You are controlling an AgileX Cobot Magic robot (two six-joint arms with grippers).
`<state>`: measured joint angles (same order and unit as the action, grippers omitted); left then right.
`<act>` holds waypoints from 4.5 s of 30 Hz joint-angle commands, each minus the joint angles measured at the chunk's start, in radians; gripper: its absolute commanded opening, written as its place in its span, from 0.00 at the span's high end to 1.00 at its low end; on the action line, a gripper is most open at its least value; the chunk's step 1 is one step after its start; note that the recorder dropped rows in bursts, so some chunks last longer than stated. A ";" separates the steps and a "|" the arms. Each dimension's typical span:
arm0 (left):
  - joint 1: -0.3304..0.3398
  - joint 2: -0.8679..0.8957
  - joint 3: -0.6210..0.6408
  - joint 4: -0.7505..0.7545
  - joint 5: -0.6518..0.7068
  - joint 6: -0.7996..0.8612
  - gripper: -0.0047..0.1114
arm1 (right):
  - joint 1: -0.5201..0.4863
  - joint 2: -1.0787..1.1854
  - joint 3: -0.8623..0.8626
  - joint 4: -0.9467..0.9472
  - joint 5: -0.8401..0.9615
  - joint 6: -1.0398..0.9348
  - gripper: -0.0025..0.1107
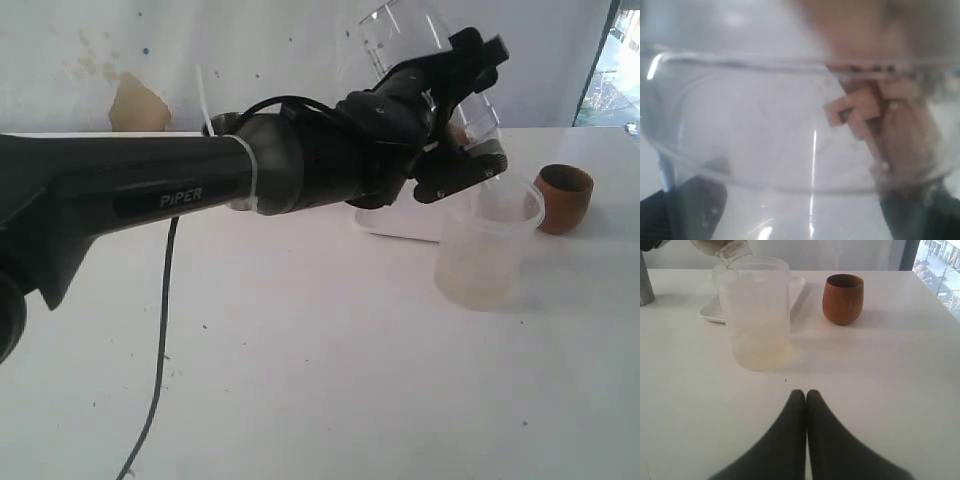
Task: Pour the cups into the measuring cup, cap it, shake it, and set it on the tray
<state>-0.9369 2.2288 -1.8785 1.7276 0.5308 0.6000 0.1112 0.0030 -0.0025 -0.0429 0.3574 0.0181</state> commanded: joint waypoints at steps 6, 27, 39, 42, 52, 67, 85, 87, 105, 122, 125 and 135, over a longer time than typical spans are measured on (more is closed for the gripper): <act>-0.004 -0.022 -0.009 0.017 0.018 -0.025 0.96 | -0.002 -0.003 0.003 -0.006 -0.009 0.004 0.98; -0.030 -0.022 -0.009 0.017 0.019 0.032 0.96 | -0.002 -0.003 0.003 -0.006 -0.009 0.004 0.98; -0.030 -0.022 -0.009 0.017 0.030 -0.001 0.96 | -0.002 -0.003 0.003 -0.006 -0.009 0.004 0.98; -0.030 -0.022 -0.009 0.017 0.030 -0.001 0.96 | -0.002 -0.003 0.003 -0.006 -0.009 0.004 0.98; -0.030 -0.022 -0.009 0.017 0.030 -0.003 0.96 | -0.002 -0.003 0.003 -0.006 -0.009 0.004 0.98; -0.030 -0.022 -0.009 0.017 0.200 -0.874 0.96 | -0.002 -0.003 0.003 -0.006 -0.009 0.004 0.98; 0.371 0.019 0.018 -0.589 -0.828 -1.812 0.96 | -0.002 -0.003 0.003 -0.006 -0.009 0.004 0.98; 0.376 0.050 0.018 -0.645 -0.933 -1.680 0.96 | -0.002 -0.003 0.003 -0.006 -0.009 0.004 0.98; 0.376 0.345 -0.039 -1.260 -1.324 -1.041 0.96 | -0.002 -0.003 0.003 -0.006 -0.009 0.004 0.98; 0.343 0.398 -0.083 -1.193 -1.309 -1.104 0.96 | -0.002 -0.003 0.003 -0.006 -0.009 0.004 0.98; 0.343 0.398 -0.083 -1.183 -1.319 -1.150 0.96 | -0.002 -0.003 0.003 -0.006 -0.009 0.004 0.98; 0.343 0.398 -0.083 -1.107 -1.317 -1.172 0.96 | -0.002 -0.003 0.003 -0.006 -0.009 0.004 0.98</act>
<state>-0.5933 2.6392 -1.9497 0.6204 -0.7504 -0.5646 0.1112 0.0030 -0.0025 -0.0429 0.3574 0.0181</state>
